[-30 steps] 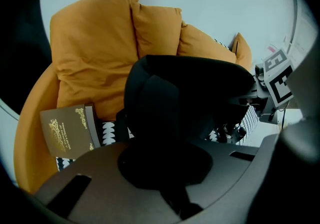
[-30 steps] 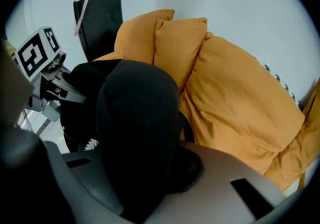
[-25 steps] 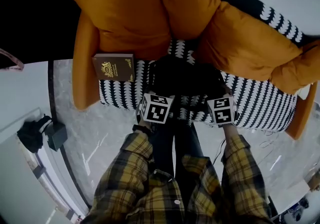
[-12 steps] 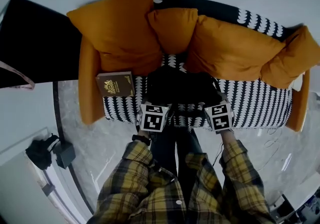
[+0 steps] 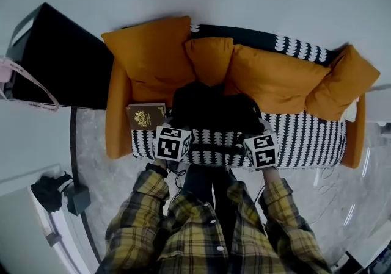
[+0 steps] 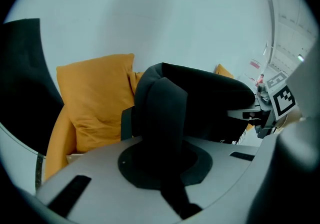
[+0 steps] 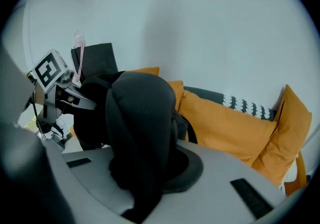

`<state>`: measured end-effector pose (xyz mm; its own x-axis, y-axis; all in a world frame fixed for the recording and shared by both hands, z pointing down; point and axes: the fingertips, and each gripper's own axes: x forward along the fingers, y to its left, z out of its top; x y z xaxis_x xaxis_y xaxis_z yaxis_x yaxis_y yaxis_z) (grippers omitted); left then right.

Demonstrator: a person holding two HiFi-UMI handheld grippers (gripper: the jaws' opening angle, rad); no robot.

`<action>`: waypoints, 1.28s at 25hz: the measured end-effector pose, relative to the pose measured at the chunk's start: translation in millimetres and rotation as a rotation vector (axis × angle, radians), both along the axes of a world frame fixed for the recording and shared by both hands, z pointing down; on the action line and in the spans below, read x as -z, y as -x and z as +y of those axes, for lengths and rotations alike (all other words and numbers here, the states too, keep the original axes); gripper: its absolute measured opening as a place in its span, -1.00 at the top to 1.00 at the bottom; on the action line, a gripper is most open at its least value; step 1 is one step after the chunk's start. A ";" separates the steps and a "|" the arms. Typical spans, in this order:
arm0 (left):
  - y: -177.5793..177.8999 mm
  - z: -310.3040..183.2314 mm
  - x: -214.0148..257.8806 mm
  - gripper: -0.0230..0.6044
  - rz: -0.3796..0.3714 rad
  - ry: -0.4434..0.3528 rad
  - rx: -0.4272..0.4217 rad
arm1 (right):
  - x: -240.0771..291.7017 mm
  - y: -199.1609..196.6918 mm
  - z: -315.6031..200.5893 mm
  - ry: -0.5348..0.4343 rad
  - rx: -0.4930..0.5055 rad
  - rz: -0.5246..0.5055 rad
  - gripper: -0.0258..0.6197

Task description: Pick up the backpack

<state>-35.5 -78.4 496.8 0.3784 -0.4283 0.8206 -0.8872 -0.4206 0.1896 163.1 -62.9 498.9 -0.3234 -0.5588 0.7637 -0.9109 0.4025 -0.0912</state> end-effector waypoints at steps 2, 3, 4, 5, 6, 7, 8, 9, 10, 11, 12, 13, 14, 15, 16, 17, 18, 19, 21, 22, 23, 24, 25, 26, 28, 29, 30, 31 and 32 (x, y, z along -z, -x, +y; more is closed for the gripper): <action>4.0 -7.7 22.6 0.82 0.014 -0.030 0.014 | 21.8 3.7 -4.9 -0.040 0.011 -0.005 0.83; 5.5 -11.5 33.5 0.82 0.022 -0.047 0.022 | 32.7 4.9 -8.2 -0.061 0.015 -0.006 0.83; 6.3 -14.9 44.1 0.82 0.030 -0.064 0.031 | 43.5 5.8 -11.4 -0.080 0.018 -0.008 0.84; 6.5 -16.9 54.1 0.82 0.039 -0.078 0.039 | 54.3 6.5 -13.5 -0.097 0.017 -0.012 0.84; 6.6 -17.2 63.6 0.82 0.047 -0.091 0.043 | 64.7 7.3 -14.2 -0.110 0.014 -0.019 0.84; 6.7 -16.6 72.8 0.82 0.055 -0.101 0.045 | 74.7 7.8 -14.4 -0.123 0.010 -0.026 0.84; 6.9 -16.4 81.9 0.82 0.064 -0.111 0.046 | 84.6 7.8 -15.3 -0.140 0.006 -0.032 0.84; 6.8 -17.1 91.2 0.82 0.075 -0.123 0.047 | 94.9 7.0 -17.3 -0.162 0.005 -0.035 0.84; 6.5 -18.0 100.7 0.82 0.087 -0.136 0.047 | 105.7 5.9 -19.5 -0.187 0.007 -0.036 0.84; 6.1 -18.2 110.4 0.82 0.100 -0.149 0.046 | 116.6 5.0 -20.3 -0.211 0.007 -0.038 0.84; 6.1 -17.3 120.1 0.82 0.111 -0.161 0.043 | 127.4 4.6 -19.3 -0.231 0.006 -0.043 0.84; 6.3 -16.0 130.0 0.82 0.120 -0.173 0.038 | 137.8 4.7 -17.3 -0.246 0.003 -0.050 0.84; 6.5 -15.3 140.0 0.82 0.126 -0.186 0.032 | 148.1 5.1 -15.6 -0.260 0.000 -0.060 0.83; 6.2 -15.1 149.8 0.82 0.132 -0.200 0.025 | 158.3 5.2 -14.4 -0.275 -0.001 -0.070 0.84; 5.0 -15.3 159.4 0.82 0.138 -0.215 0.016 | 168.2 4.3 -13.4 -0.291 -0.001 -0.077 0.84; 3.3 -15.2 168.9 0.82 0.146 -0.230 0.005 | 177.9 2.5 -12.0 -0.308 0.002 -0.077 0.84; 2.1 -14.3 178.5 0.82 0.154 -0.245 -0.005 | 187.6 1.0 -10.0 -0.327 0.006 -0.073 0.84; 2.3 -12.7 188.3 0.82 0.161 -0.260 -0.016 | 197.6 0.8 -7.4 -0.346 0.011 -0.069 0.84; 6.5 -7.8 207.6 0.82 0.168 -0.288 -0.034 | 217.6 4.9 -1.4 -0.382 0.019 -0.074 0.84; 8.7 -5.1 216.4 0.82 0.170 -0.301 -0.042 | 226.5 7.3 1.8 -0.395 0.023 -0.083 0.84; 10.1 -2.5 224.3 0.82 0.171 -0.310 -0.050 | 234.1 8.7 4.9 -0.404 0.025 -0.093 0.84; 11.0 0.1 231.5 0.82 0.173 -0.318 -0.057 | 240.6 9.1 7.8 -0.411 0.026 -0.105 0.84; 11.7 2.6 238.0 0.82 0.173 -0.325 -0.065 | 246.0 9.5 10.9 -0.418 0.026 -0.117 0.84; 12.5 5.2 243.8 0.82 0.171 -0.333 -0.073 | 250.6 10.2 14.4 -0.425 0.026 -0.129 0.83; 14.7 11.1 253.1 0.82 0.163 -0.348 -0.088 | 257.6 12.4 21.7 -0.434 0.028 -0.148 0.84; 16.0 14.3 256.8 0.82 0.160 -0.354 -0.092 | 260.8 13.8 24.9 -0.438 0.030 -0.154 0.84; 17.5 17.8 259.8 0.82 0.159 -0.357 -0.093 | 264.0 15.3 28.0 -0.441 0.033 -0.158 0.84; 19.0 21.5 262.0 0.82 0.159 -0.359 -0.089 | 267.1 16.8 31.1 -0.444 0.036 -0.163 0.83; 20.2 25.1 263.5 0.82 0.160 -0.359 -0.084 | 269.9 18.0 34.0 -0.447 0.038 -0.169 0.83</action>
<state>-55.7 -53.3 233.3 0.5352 -0.6391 0.5523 -0.8180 -0.5552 0.1502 145.1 -28.9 229.0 -0.4493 -0.8056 0.3861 -0.8819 0.4691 -0.0474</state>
